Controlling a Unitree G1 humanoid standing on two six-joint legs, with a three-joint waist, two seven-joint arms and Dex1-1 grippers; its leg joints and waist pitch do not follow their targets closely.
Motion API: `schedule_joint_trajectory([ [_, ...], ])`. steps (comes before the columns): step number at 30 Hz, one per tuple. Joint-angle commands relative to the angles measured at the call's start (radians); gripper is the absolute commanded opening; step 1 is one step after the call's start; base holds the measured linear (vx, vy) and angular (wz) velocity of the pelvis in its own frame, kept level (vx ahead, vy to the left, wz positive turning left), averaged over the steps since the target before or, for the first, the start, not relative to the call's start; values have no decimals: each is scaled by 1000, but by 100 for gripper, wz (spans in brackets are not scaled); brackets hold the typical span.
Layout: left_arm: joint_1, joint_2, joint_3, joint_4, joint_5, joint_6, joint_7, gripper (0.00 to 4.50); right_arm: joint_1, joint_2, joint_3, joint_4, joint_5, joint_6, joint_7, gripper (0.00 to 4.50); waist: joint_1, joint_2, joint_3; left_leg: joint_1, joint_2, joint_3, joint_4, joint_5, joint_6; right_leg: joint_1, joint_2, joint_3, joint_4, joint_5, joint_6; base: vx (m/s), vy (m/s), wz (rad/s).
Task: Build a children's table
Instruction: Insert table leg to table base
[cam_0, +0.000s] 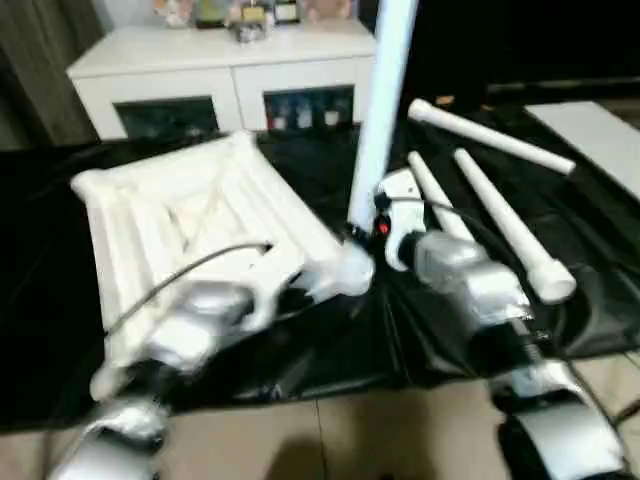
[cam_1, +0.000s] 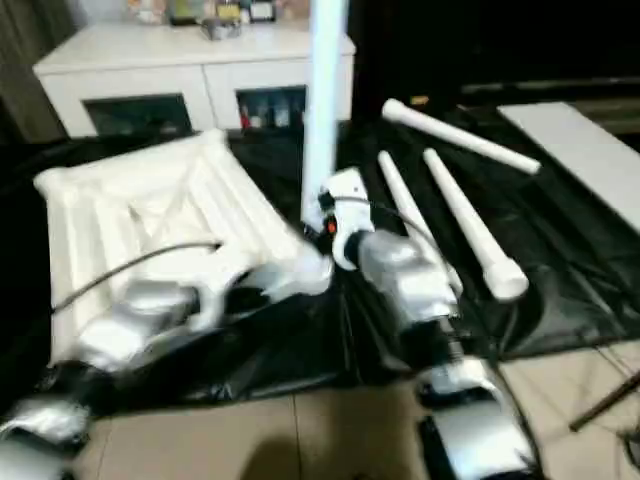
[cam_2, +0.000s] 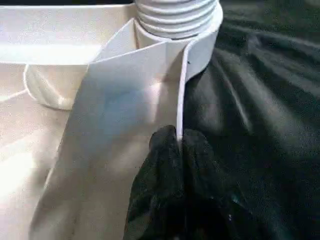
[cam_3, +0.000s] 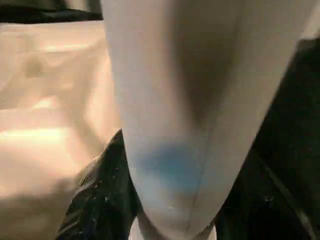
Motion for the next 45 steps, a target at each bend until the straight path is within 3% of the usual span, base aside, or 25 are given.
schedule_joint_trajectory([
  [1,-43,6,35,37,33,20,132,0,74,44,23,110,3,57,-26,181,20,1,-59,-71,3,-39,-78,-77,-5,71,-89,62,-163,-667,-38,63,22,-36],
  [2,-60,-16,43,59,35,25,169,0,74,60,23,109,-4,57,-54,181,16,12,-57,-55,6,-40,-103,-92,-22,42,-36,44,-141,-358,-84,63,22,-36],
  [3,-65,-22,44,65,37,27,181,0,75,65,21,109,-6,55,-64,181,12,12,-53,-47,3,-33,-102,-124,-26,37,-25,41,-143,-293,-109,0,0,0],
  [4,-72,-31,44,70,40,27,195,0,75,71,22,110,-12,51,-77,181,13,26,-56,-17,4,-24,-104,-228,-27,24,-24,43,-152,-295,-158,0,0,0],
  [5,-74,-38,45,61,38,36,194,0,73,77,29,115,-24,46,-84,181,6,27,-50,-15,1,-20,-105,-294,-27,20,-21,48,-161,-324,-180,0,0,0],
  [6,-73,-37,44,59,38,36,191,0,73,77,29,115,-24,46,-84,181,4,23,-48,-22,0,-21,-109,-312,-25,26,-19,46,-163,-343,-176,0,0,0],
  [7,-71,-32,40,53,41,35,179,0,71,80,24,121,-26,41,-85,181,2,24,-45,-33,-1,-25,-116,-335,-18,34,-21,40,-167,-402,-148,0,0,0],
  [8,-70,-30,40,52,42,34,176,0,70,81,22,123,-27,39,-85,181,1,22,-47,-30,-2,-26,-116,-342,-13,31,-24,38,-176,-446,-122,0,0,0],
  [10,-58,-12,34,38,43,11,141,0,66,81,13,132,-29,29,-76,181,1,26,-50,-30,-2,-26,-118,-321,-5,29,-27,40,-183,-447,-114,0,0,0],
  [11,-34,17,21,10,40,-10,87,0,67,77,9,126,-22,35,-49,181,2,28,-53,-35,2,-28,-123,-301,-3,34,-29,40,-181,-412,-120,0,0,0],
  [13,-18,39,5,-9,39,-41,46,0,70,73,10,116,-18,42,-29,181,-4,32,-58,-45,6,-30,-126,-251,1,44,-27,38,-172,-304,-144,0,0,0],
  [14,-4,56,-1,-32,33,-29,21,0,74,68,15,103,-11,50,2,181,-10,33,-57,-44,9,-28,-125,-250,1,41,-26,38,-167,-253,-168,0,0,0],
  [15,22,90,-12,-76,15,-36,-46,0,82,54,30,74,-1,68,63,181,-14,30,-55,-44,10,-27,-125,-257,3,41,-25,38,-167,-249,-177,0,0,0],
  [16,35,107,-17,-97,4,-48,-84,0,86,46,39,59,2,77,92,181,-19,32,-56,-51,10,-29,-126,-261,6,49,-28,37,-163,-242,-187,0,0,0],
  [18,49,126,-19,-123,-9,-40,-119,0,91,34,54,39,8,95,134,181,-25,34,-59,-47,12,-28,-123,-242,12,46,-27,38,-160,-192,-203,26,-4,-1],
  [19,77,171,-26,-178,-39,-54,-210,0,103,4,84,-5,24,133,218,181,-25,27,-59,-46,12,-25,-122,-226,19,48,-27,39,-160,-165,-219,52,-9,-1],
  [20,94,198,-31,-210,-56,-72,-268,0,110,-15,102,-31,34,154,265,181,-26,33,-62,-50,12,-27,-123,-193,26,56,-26,38,-151,-122,-230,52,-9,-1],
  [21,135,257,-39,-286,-107,-112,-398,0,123,-60,141,-79,52,193,364,181,-28,25,-63,-52,13,-26,-120,-176,34,55,-27,39,-150,-94,-237,57,-5,-3],
  [22,135,257,-39,-286,-107,-112,-398,0,123,-60,141,-79,52,193,364,181,-27,29,-64,-54,15,-29,-120,-154,37,61,-28,39,-144,-60,-243,66,-3,-3],
  [23,158,308,-44,-346,-141,-85,-476,0,133,-112,182,-114,58,206,462,181,-28,36,-66,-46,18,-24,-115,-108,45,53,-25,39,-136,32,-268,66,-3,-3],
  [26,179,368,-46,-405,-169,-55,-553,0,149,-192,236,-156,54,196,606,181,-21,34,-67,-40,18,-18,-108,-60,62,53,-20,38,-127,143,-299,63,6,-1],
  [30,200,440,-52,-464,-194,-28,-643,0,150,-305,288,-182,25,155,777,181,-1,30,-68,-32,20,-10,-105,-35,65,54,-18,40,-120,173,-310,0,0,0],
  [35,198,473,-56,-476,-201,-25,-683,0,135,-377,340,-209,26,137,897,181,21,25,-62,-22,26,6,-110,-113,43,45,-22,45,-129,32,-293,0,0,0],
  [41,183,466,-61,-455,-191,-38,-685,0,118,-388,364,-181,11,107,953,181,27,20,-60,-22,27,11,-111,-133,26,42,-24,50,-133,-41,-273,0,0,0],
  [45,171,456,-63,-432,-179,-55,-659,0,119,-375,362,-149,-6,82,922,181,28,20,-63,-28,25,9,-109,-98,28,45,-23,49,-129,-15,-268,0,0,0],
])
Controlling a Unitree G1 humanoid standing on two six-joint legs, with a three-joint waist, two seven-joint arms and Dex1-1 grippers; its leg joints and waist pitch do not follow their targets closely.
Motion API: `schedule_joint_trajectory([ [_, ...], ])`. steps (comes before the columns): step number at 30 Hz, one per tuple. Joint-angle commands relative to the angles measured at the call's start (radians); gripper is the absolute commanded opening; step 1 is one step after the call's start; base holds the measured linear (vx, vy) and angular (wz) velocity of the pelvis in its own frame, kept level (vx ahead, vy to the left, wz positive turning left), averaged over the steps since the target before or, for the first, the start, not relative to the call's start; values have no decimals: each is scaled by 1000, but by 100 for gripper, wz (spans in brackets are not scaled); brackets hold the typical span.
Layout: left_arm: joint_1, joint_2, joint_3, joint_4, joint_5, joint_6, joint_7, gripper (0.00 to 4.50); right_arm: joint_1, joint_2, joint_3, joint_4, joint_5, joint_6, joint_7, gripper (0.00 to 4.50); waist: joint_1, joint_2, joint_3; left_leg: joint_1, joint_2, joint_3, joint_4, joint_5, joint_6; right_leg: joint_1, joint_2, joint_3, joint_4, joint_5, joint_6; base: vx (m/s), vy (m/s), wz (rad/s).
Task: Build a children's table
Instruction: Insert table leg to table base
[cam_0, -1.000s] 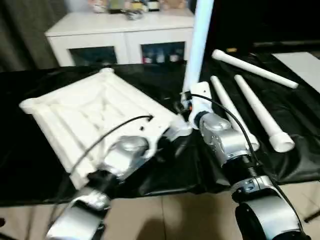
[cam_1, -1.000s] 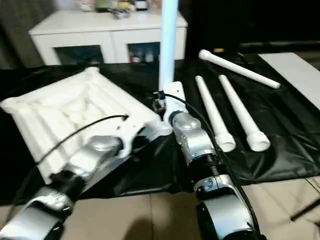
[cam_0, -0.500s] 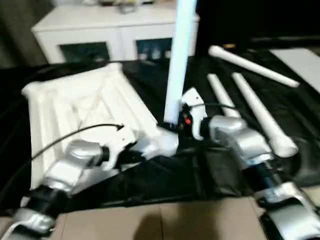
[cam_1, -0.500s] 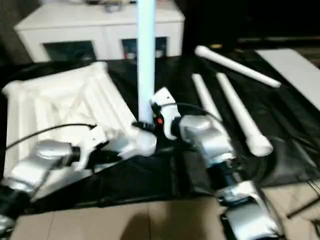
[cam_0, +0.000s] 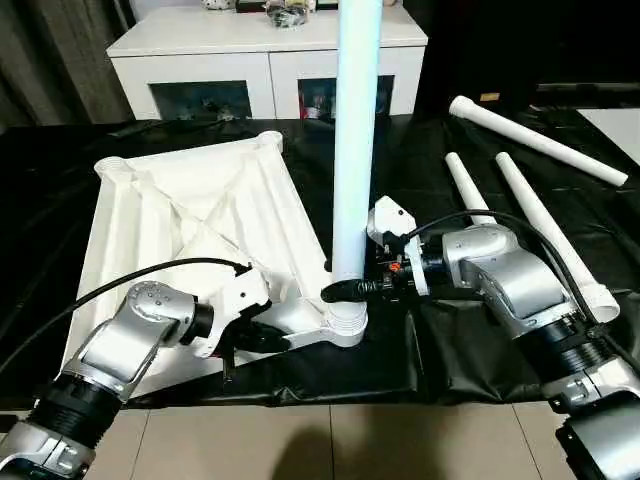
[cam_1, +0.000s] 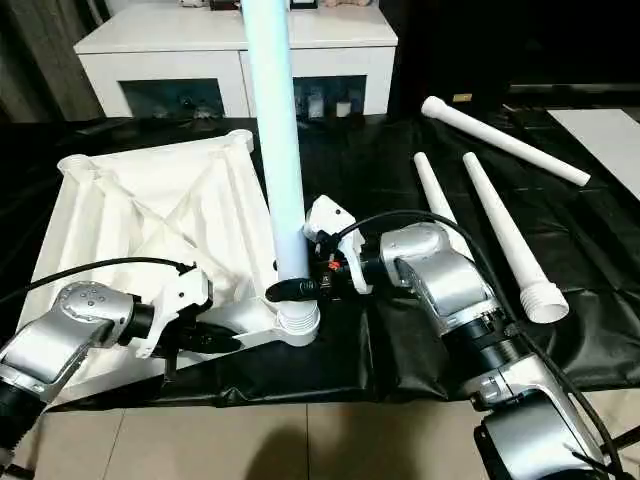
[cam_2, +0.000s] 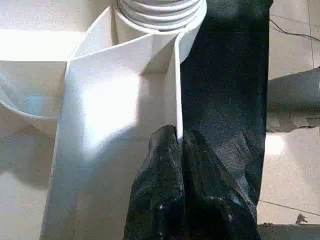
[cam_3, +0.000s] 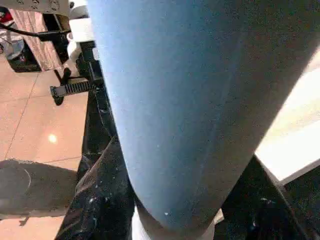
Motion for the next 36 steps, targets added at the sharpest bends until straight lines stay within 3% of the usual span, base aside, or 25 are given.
schedule_joint_trajectory([
  [1,-46,12,5,-34,-23,-37,-58,0,56,-50,86,146,-134,60,-32,181,-3,1,-43,-2,17,4,-69,-119,42,47,-44,48,-64,-55,-242,0,0,0],
  [7,-64,-19,6,17,19,-67,13,0,74,13,30,194,-134,51,-185,181,-5,2,-41,1,16,5,-72,-156,29,45,-44,48,-70,-103,-233,0,0,0],
  [8,-82,-58,13,68,47,-65,95,0,65,68,-29,246,-128,73,-328,181,-8,4,-36,2,15,5,-75,-185,12,41,-45,49,-77,-154,-224,0,0,0],
  [9,-84,-62,14,74,50,-64,104,0,64,74,-36,253,-128,76,-345,181,-10,4,-34,3,14,6,-76,-197,3,39,-45,50,-79,-179,-221,0,0,0],
  [10,-103,-109,20,126,76,-52,194,0,54,129,-100,307,-120,83,-499,181,-15,3,-33,4,14,3,-80,-227,-15,42,-46,50,-83,-233,-206,0,0,0],
  [11,-103,-109,20,126,76,-52,194,0,54,129,-100,307,-120,83,-499,181,-21,2,-28,3,12,-1,-85,-271,-30,41,-47,46,-89,-305,-184,0,0,0],
  [12,-125,-165,28,173,95,-21,287,0,52,177,-155,343,-112,83,-642,181,-22,1,-30,6,13,-3,-85,-284,-35,42,-48,47,-91,-328,-172,0,0,0],
  [13,-131,-180,30,186,100,-14,313,0,52,188,-167,351,-111,81,-678,181,-28,2,-23,11,11,-3,-87,-317,-41,33,-46,48,-100,-379,-155,0,0,0],
  [16,-174,-272,54,263,126,46,468,0,50,244,-218,393,-110,76,-853,181,-32,-2,-23,18,7,-6,-88,-357,-43,27,-45,51,-110,-452,-119,0,0,0],
  [19,-246,-404,76,382,147,94,650,0,24,328,-259,481,-129,30,-1059,181,-33,-2,-24,21,3,-7,-88,-365,-42,20,-44,52,-117,-464,-105,0,0,0],
  [20,-262,-430,78,408,151,91,679,0,15,346,-266,502,-131,21,-1091,181,-34,9,-24,22,1,-8,-87,-374,-42,19,-43,51,-117,-472,-103,0,0,0],
  [21,-273,-445,79,424,153,88,694,0,9,357,-271,515,-132,16,-1110,181,-36,1,-24,21,-1,-10,-88,-389,-34,19,-41,50,-122,-488,-93,0,0,0],
  [23,-293,-470,76,449,157,86,706,0,-3,374,-278,542,-132,10,-1144,181,-33,2,-25,22,-3,-11,-88,-393,-21,16,-41,52,-125,-489,-83,0,0,0],
  [26,-303,-479,73,456,157,84,695,0,-21,382,-292,570,-135,-5,-1183,181,-36,4,-24,10,-2,-17,-95,-404,-13,21,-42,53,-123,-462,-86,0,0,0],
  [27,-304,-475,71,459,158,82,692,0,-29,384,-299,578,-138,-10,-1195,181,-36,10,-23,11,-2,-18,-95,-409,-14,21,-42,53,-122,-463,-86,0,0,0],
  [29,-303,-465,71,462,160,79,685,0,-40,387,-308,587,-137,-24,-1200,181,-40,6,-23,12,-3,-19,-95,-428,-13,18,-42,52,-125,-481,-83,0,0,0],
  [33,-305,-447,81,486,161,61,669,0,-69,418,-363,598,-91,-124,-1149,181,-52,9,-23,12,-3,-23,-97,-458,-5,16,-45,49,-131,-512,-80,0,0,0],
  [36,-307,-442,83,490,160,57,665,0,-75,420,-368,588,-84,-139,-1138,251,-50,9,-27,6,1,-20,-101,-399,7,23,-44,51,-127,-417,-107,0,0,0],
])
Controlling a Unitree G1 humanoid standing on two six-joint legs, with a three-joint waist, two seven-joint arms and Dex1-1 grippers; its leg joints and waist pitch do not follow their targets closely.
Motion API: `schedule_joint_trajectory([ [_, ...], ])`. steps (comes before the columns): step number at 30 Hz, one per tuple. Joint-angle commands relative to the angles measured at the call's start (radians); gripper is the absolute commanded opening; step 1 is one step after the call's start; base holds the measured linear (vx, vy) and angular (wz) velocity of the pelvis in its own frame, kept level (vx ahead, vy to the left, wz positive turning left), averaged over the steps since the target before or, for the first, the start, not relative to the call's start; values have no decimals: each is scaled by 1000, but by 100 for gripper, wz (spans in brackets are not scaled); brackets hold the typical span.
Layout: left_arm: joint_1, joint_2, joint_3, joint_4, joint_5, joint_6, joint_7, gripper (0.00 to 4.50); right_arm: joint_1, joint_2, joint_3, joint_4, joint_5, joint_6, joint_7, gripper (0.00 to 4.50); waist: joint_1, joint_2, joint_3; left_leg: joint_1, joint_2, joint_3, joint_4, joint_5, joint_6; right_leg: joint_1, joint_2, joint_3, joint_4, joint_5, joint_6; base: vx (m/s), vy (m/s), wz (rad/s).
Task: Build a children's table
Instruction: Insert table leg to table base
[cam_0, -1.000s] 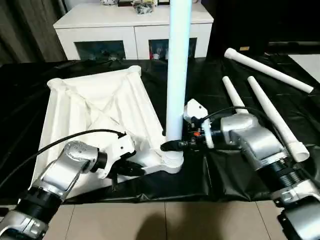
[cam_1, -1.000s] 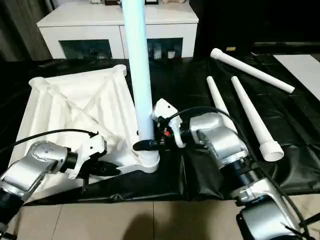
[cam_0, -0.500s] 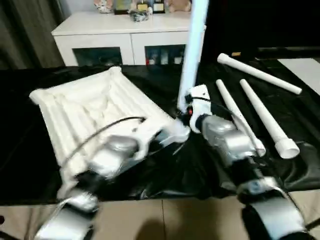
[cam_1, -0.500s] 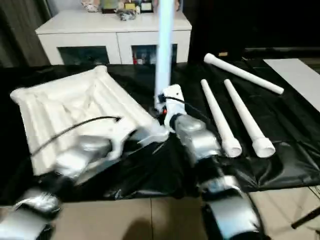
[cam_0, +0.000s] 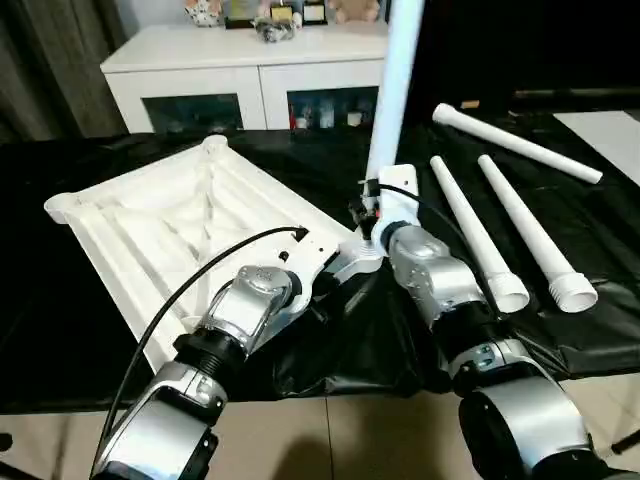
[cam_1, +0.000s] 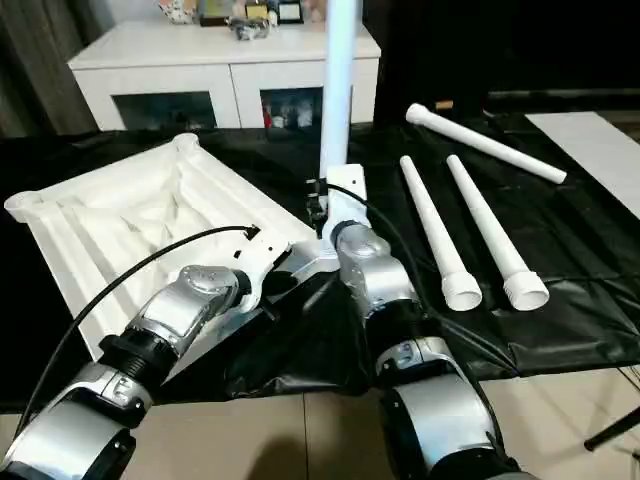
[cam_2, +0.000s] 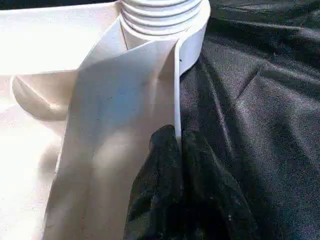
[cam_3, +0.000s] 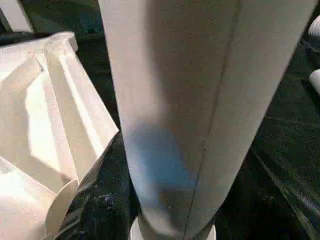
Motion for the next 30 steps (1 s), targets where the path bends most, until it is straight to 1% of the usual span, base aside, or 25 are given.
schedule_joint_trajectory([
  [1,-16,23,24,27,15,-10,15,0,58,8,-8,99,19,48,8,251,-4,6,-25,-10,20,-8,-86,-392,7,10,-44,32,-99,-388,-139,0,0,0],
  [2,-16,26,25,26,14,-11,12,0,53,5,-3,96,18,39,23,257,-4,6,-25,-12,19,-8,-86,-391,7,12,-44,31,-98,-384,-145,0,0,0],
  [3,-16,29,26,24,14,-11,8,0,46,2,3,89,18,30,41,277,1,5,-33,-16,22,-6,-83,-355,4,15,-51,33,-96,-347,-156,0,0,0],
  [4,-16,33,26,23,14,-16,3,0,39,-2,8,75,17,22,68,277,0,3,-37,-21,20,-7,-82,-317,9,24,-47,33,-89,-300,-165,0,0,0],
  [5,-16,36,25,23,13,-25,-4,0,33,-6,13,63,15,15,92,296,3,7,-41,-24,24,0,-77,-241,37,23,-44,32,-78,-187,-202,0,0,0],
  [6,-16,37,26,22,12,-28,-7,0,29,-9,15,55,15,17,105,299,4,8,-39,-24,24,3,-76,-244,43,19,-45,33,-80,-185,-210,0,0,0],
  [7,-15,41,26,20,10,-36,-16,0,23,-17,21,43,12,21,137,299,2,8,-37,-27,22,5,-74,-242,47,23,-45,33,-79,-175,-224,0,0,0],
  [8,-14,44,25,18,8,-45,-26,0,20,-25,23,33,8,21,159,315,2,8,-37,-30,22,5,-74,-235,50,25,-45,32,-77,-173,-226,0,0,0],
  [9,-11,49,22,12,7,-51,-37,0,21,-34,28,18,8,27,181,315,4,7,-38,-31,22,6,-71,-208,58,26,-47,33,-76,-157,-229,0,0,0],
  [10,-9,52,21,8,6,-55,-43,0,22,-40,31,8,7,31,195,335,5,8,-40,-32,22,6,-68,-191,62,27,-47,33,-73,-140,-234,0,0,0],
  [11,-6,56,18,2,5,-64,-55,0,23,-50,36,-5,6,36,220,335,7,10,-46,-34,22,6,-60,-110,81,33,-46,31,-62,-41,-252,0,0,0],
  [12,0,63,17,-11,0,-58,-74,0,32,-65,46,-33,5,44,247,339,8,12,-49,-34,22,6,-57,-75,88,35,-45,31,-56,7,-262,0,0,0],
  [14,26,95,5,-52,-10,-75,-147,0,80,-123,86,-143,10,77,356,354,13,13,-60,-40,16,6,-39,60,143,40,-42,29,-34,221,-291,0,0,0],
  [16,30,101,5,-58,-10,-77,-156,0,91,-134,92,-168,12,85,380,377,14,11,-63,-39,14,7,-32,97,177,37,-37,28,-27,312,-301,0,0,0],
  [17,41,115,-2,-68,-14,-111,-191,0,111,-158,107,-210,17,97,424,381,15,12,-60,-39,16,6,-31,96,206,35,-39,25,-27,318,-318,0,0,0],
  [18,49,124,-8,-74,-15,-137,-216,0,124,-173,116,-236,18,106,454,384,16,11,-59,-40,16,7,-30,84,211,36,-40,25,-28,303,-319,0,0,0],
  [19,64,142,-18,-90,-19,-178,-257,0,148,-202,131,-281,25,120,503,405,18,13,-59,-38,21,6,-30,69,217,36,-41,25,-29,275,-317,0,0,0],
  [20,81,161,-27,-109,-26,-228,-305,0,172,-231,145,-325,31,132,554,405,19,14,-59,-37,23,6,-30,61,218,34,-40,25,-29,262,-317,0,0,0],
  [21,97,178,-33,-131,-38,-253,-347,0,193,-257,155,-364,38,133,598,405,20,15,-56,-36,27,9,-31,41,213,31,-41,27,-31,230,-314,0,0,0],
  [22,97,178,-33,-131,-38,-253,-347,0,193,-257,155,-364,38,133,598,417,25,15,-56,-34,30,8,-32,28,207,32,-42,26,-31,211,-313,0,0,0],
  [23,117,200,-37,-158,-48,-274,-388,0,220,-291,166,-412,51,143,651,433,31,15,-52,-32,33,11,-36,-13,186,28,-41,28,-35,159,-309,0,0,0],
  [25,154,243,-43,-212,-67,-296,-461,0,269,-364,194,-503,72,150,763,433,39,17,-49,-29,38,14,-41,-69,161,25,-42,31,-38,103,-298,0,0,0],
  [28,185,268,-37,-266,-100,-282,-517,0,294,-405,208,-544,80,156,828,433,44,17,-49,-27,39,20,-44,-93,129,23,-40,33,-37,78,-290,0,0,0],
  [29,201,281,-30,-293,-115,-278,-542,0,309,-427,222,-573,81,169,868,433,46,17,-50,-23,39,24,-43,-93,113,20,-38,33,-36,83,-289,0,0,0],
  [30,205,285,-29,-298,-116,-280,-546,0,314,-433,228,-580,81,169,880,433,46,17,-49,-26,38,25,-42,-89,111,21,-38,34,-35,88,-288,0,0,0],
])
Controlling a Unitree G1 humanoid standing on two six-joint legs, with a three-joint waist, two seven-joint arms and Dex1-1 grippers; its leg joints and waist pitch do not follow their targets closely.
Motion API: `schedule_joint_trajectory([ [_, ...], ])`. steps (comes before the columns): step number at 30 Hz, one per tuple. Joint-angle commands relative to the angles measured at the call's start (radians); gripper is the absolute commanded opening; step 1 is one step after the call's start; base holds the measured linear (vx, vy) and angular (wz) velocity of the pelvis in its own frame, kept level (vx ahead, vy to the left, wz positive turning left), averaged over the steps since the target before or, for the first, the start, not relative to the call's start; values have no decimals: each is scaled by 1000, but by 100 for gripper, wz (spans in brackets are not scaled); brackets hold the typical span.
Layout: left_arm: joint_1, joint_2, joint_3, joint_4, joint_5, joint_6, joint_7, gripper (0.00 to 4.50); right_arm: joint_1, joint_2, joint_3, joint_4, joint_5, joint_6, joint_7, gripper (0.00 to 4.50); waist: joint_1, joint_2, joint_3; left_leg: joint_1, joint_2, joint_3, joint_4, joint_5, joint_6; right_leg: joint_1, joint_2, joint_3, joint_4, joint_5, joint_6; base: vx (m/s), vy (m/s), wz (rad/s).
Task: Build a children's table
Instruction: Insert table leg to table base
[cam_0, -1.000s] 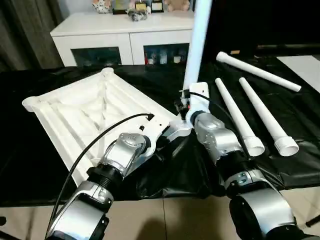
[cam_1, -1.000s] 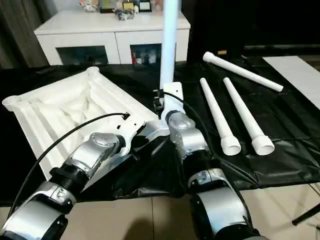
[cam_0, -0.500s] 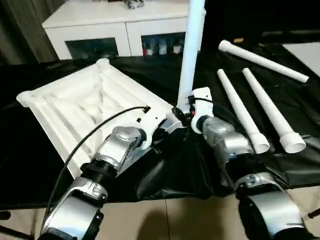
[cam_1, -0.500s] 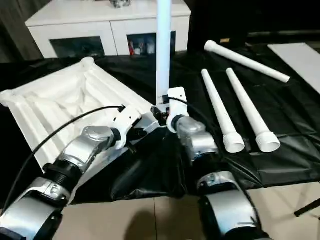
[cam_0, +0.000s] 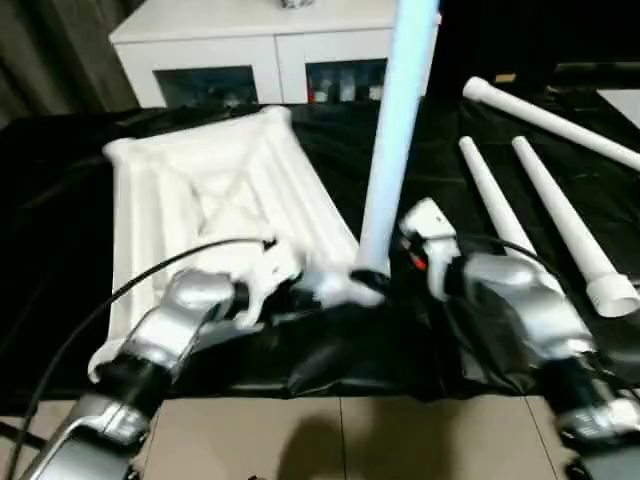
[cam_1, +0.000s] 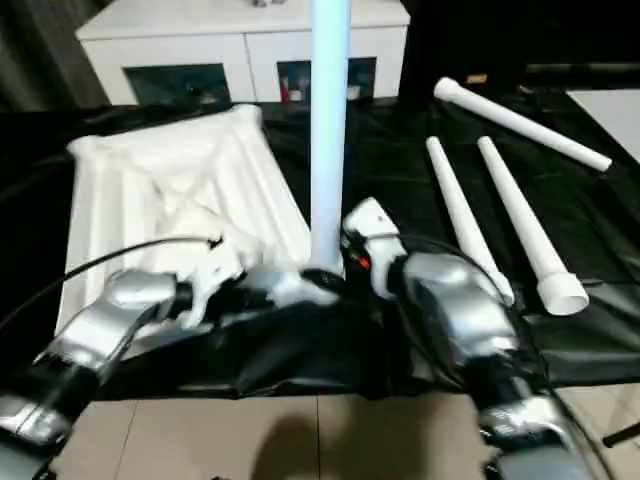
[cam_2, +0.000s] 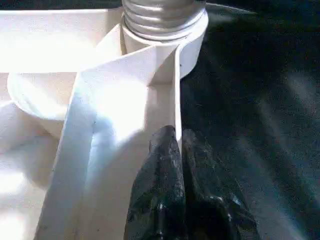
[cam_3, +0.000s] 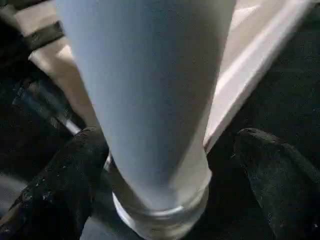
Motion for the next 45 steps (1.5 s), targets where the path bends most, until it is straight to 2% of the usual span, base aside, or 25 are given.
schedule_joint_trajectory([
  [1,2,6,-7,-36,-25,-10,-29,0,10,-12,29,-46,6,9,43,433,-2,-5,-65,20,24,2,-64,-104,74,59,-36,31,-40,62,-281,0,0,0],
  [7,7,14,1,-16,-10,-31,-28,0,17,-18,50,-30,-19,-9,48,433,-2,-10,-67,17,20,2,-59,-82,73,60,-38,33,-38,57,-272,0,0,0],
  [12,7,13,6,-26,-14,-19,-35,0,8,-5,44,-2,-34,-16,33,433,-1,-8,-70,17,18,2,-55,-60,80,59,-36,32,-34,84,-276,0,0,0],
  [14,6,11,6,-25,-15,-19,-34,0,5,2,40,6,-33,-19,27,408,-1,-8,-70,16,18,2,-53,-53,82,60,-35,31,-33,91,-279,0,0,0],
  [16,4,11,6,-22,-15,-20,-35,0,3,3,40,10,-32,-21,27,408,-1,-7,-71,16,18,1,-52,-51,84,60,-36,31,-32,95,-281,0,0,0],
  [18,1,11,6,-17,-16,-22,-35,0,2,6,44,18,-35,-26,28,374,0,-6,-71,15,18,1,-52,-55,84,61,-35,30,-31,92,-281,0,0,0],
  [22,-3,13,5,-11,-14,-24,-37,0,3,12,51,38,-45,-41,27,357,1,-4,-70,16,18,1,-53,-80,75,60,-36,31,-34,60,-279,0,0,0],
  [23,-3,13,6,-10,-13,-24,-38,0,2,14,51,42,-46,-43,26,334,0,-6,-69,17,18,1,-53,-94,67,61,-36,31,-34,45,-277,0,0,0],
  [26,-4,13,6,-10,-15,-23,-41,0,1,23,44,51,-45,-48,24,320,-1,-5,-69,16,18,1,-53,-104,61,60,-36,31,-35,34,-276,0,0,0],
  [28,-4,14,6,-11,-16,-22,-43,0,2,27,41,52,-42,-48,25,293,-1,-6,-69,17,18,1,-53,-106,59,61,-35,31,-34,31,-275,0,0,0],
  [31,0,11,5,-11,-18,-14,-45,0,24,37,40,57,-41,-56,24,281,-1,-4,-70,15,18,0,-52,-92,62,61,-35,31,-32,52,-276,0,0,0],
  [34,-2,1,1,4,-7,3,-25,0,32,66,15,81,-33,-50,-22,276,-1,-3,-71,16,17,0,-50,-84,65,60,-35,31,-31,67,-280,0,0,0],
  [37,-20,-28,1,45,16,31,38,0,27,117,-25,129,-34,-42,-125,275,-11,-2,-65,15,16,0,-55,-130,49,59,-36,31,-37,9,-278,0,0,0],
  [39,-57,-83,18,106,30,61,135,0,20,179,-59,173,-46,-35,-257,274,-15,-3,-58,20,14,0,-62,-187,22,58,-37,31,-49,-89,-262,0,0,0],
  [40,-57,-83,18,106,30,61,135,0,20,179,-59,173,-46,-35,-257,274,-20,-1,-55,24,13,-1,-66,-228,0,57,-38,31,-55,-157,-249,0,0,0],
  [41,-89,-131,35,154,37,85,220,0,10,228,-84,211,-65,-29,-373,274,-22,-5,-53,25,12,-2,-68,-255,-9,59,-38,31,-62,-215,-231,0,0,0],
  [43,-120,-177,57,194,40,109,309,0,-1,268,-99,245,-90,-36,-479,274,-26,-2,-51,31,10,-3,-70,-282,-31,53,-39,32,-69,-284,-209,0,0,0],
  [45,-167,-245,92,255,42,152,450,0,-25,329,-127,303,-115,-39,-639,274,-28,0,-52,33,8,-3,-71,-280,-39,51,-38,33,-74,-306,-193,0,0,0],
])
